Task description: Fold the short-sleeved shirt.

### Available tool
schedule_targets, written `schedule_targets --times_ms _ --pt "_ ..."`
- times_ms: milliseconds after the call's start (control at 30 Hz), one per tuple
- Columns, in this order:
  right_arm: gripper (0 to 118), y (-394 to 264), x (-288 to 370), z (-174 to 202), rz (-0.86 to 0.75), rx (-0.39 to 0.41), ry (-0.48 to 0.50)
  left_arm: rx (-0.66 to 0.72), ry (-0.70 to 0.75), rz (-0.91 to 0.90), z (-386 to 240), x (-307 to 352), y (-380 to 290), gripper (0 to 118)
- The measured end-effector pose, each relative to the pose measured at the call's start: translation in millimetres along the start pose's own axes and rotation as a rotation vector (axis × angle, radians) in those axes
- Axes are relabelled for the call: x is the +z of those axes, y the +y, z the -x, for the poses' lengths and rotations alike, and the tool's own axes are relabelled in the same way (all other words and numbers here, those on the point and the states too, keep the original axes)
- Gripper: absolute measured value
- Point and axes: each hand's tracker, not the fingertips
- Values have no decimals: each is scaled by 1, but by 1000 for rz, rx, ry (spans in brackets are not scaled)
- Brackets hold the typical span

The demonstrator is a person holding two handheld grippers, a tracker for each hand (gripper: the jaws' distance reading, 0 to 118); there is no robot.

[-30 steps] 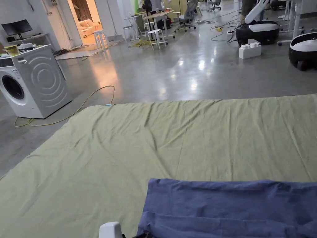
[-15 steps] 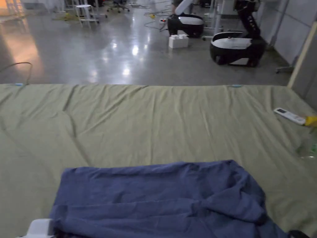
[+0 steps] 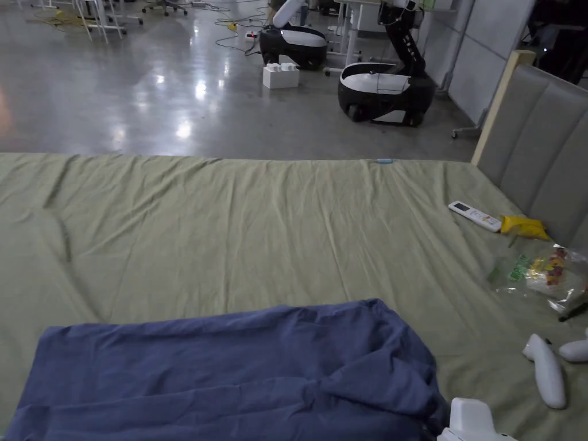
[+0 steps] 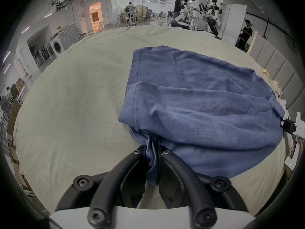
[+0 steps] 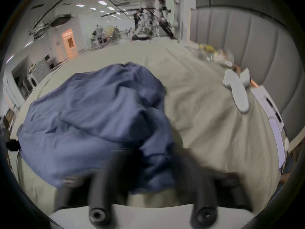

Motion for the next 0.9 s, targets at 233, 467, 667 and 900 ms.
schedule_targets --times_ms 233,467,667,900 --pt "7 23 30 5 -23 -27 -116 -58 -43 -225 4 57 1 7" --pt "7 27 105 1 -122 -99 -99 231 -231 -272 31 124 7 7" --pt "7 -23 163 -13 -79 -154 -98 233 -201 -180 50 151 -57 7" --pt "10 -80 145 -9 38 -71 -81 253 -208 -70 49 131 -110 8"
